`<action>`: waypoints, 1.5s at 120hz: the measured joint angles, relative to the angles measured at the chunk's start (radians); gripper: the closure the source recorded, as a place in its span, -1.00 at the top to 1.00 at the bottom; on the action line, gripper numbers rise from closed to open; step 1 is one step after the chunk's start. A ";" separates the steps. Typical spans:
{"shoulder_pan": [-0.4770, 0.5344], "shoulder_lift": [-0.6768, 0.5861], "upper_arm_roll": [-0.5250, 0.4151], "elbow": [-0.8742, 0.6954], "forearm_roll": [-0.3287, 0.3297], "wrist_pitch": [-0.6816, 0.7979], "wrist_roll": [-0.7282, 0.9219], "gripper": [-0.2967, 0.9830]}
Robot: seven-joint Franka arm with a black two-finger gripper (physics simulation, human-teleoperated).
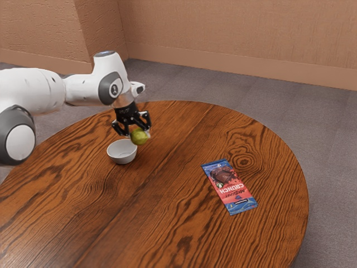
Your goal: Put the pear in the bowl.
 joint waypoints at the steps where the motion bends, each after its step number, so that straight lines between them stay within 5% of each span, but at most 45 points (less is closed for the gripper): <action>1: 0.004 -0.005 0.000 -0.007 0.000 0.000 -0.001 -0.54; 45: 0.064 -0.048 0.034 -0.105 0.004 -0.006 -0.048 -0.52; 68: 0.064 -0.045 0.035 -0.101 -0.018 0.002 -0.038 0.13; 105: 0.064 -0.074 0.033 -0.099 -0.044 0.004 -0.005 0.44; 130: 0.043 -0.315 0.019 -0.134 -0.045 -0.168 0.010 0.50; 157: -0.155 -0.694 0.017 -0.174 0.023 -0.438 0.024 0.52; 180: -0.327 -0.751 0.082 -0.206 0.111 -0.542 0.130 0.53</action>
